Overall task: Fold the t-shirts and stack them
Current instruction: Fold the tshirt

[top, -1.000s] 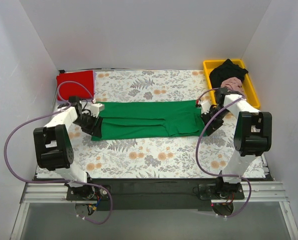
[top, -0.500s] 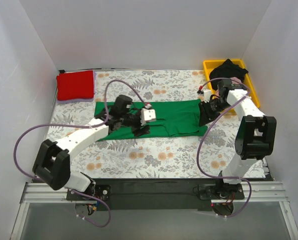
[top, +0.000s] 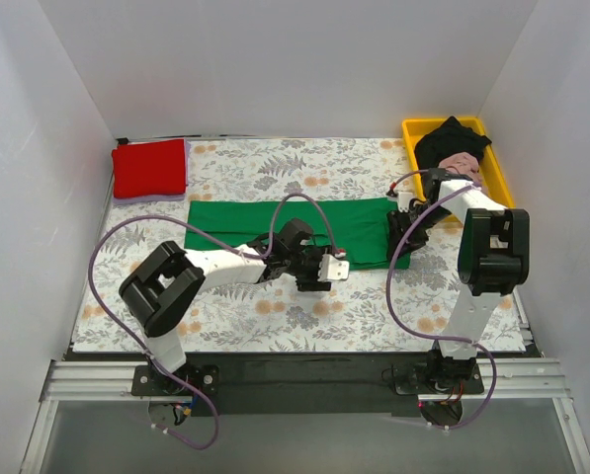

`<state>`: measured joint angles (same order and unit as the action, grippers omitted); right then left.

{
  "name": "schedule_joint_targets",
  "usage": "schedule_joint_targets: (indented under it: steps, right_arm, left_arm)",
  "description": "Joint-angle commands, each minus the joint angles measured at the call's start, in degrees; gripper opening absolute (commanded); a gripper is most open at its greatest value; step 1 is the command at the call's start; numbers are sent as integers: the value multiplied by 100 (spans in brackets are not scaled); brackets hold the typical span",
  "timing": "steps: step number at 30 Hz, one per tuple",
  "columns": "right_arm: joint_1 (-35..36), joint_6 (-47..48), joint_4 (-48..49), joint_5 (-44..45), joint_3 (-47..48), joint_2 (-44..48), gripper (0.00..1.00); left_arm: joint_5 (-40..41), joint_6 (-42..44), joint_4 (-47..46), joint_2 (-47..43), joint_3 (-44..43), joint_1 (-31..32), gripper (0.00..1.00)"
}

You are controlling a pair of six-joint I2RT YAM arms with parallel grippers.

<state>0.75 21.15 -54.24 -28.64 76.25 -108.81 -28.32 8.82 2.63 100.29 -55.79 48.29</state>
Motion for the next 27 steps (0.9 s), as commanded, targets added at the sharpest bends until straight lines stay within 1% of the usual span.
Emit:
schedule_joint_targets:
  steps: [1, 3, 7, 9, 12, 13, 15, 17, 18, 21, 23, 25, 27]
  right_arm:
    - [-23, -93, 141, -176, -31, -105, 46]
    - [-23, -102, 177, -229, -31, -140, 44]
    - [-23, -111, 168, -273, -66, -167, 37]
    - [-23, -119, 159, -282, -84, -149, 33]
    - [-23, -146, 150, -335, -93, -149, 30]
    - [-23, -155, 142, -352, -101, -140, 29]
    - [-23, -155, 142, -344, -101, -123, 27]
    - [-23, -146, 133, -326, -93, -122, 25]
    - [-23, -146, 133, -317, -93, -131, 22]
    - [-23, -155, 124, -335, -49, -157, 17]
    - [-23, -163, 115, -361, -14, -175, 15]
    - [-23, -163, 107, -361, 4, -184, 14]
    - [-23, -155, 98, -361, 13, -184, 11]
  left_arm:
    - [151, 313, -552, 60, -90, 31, 55]
    - [194, 462, -684, 157, -20, 48, 55]
    - [379, 656, -1562, 245, 218, 110, 55]
    - [397, 717, -1730, 350, 209, 119, 54]
    - [336, 980, -1862, 474, 235, 128, 53]
    - [318, 1016, -2020, 517, 261, 145, 51]
    - [265, 1095, -2039, 579, 209, 154, 50]
    - [248, 1131, -2048, 675, 165, 180, 44]
    - [256, 1192, -2048, 702, 121, 172, 42]
    - [230, 1297, -2039, 781, 104, 189, 29]
    - [230, 1315, -2048, 808, 77, 189, 25]
    - [274, 1333, -2048, 843, 25, 189, 25]
    - [326, 1342, -2082, 896, 7, 181, 23]
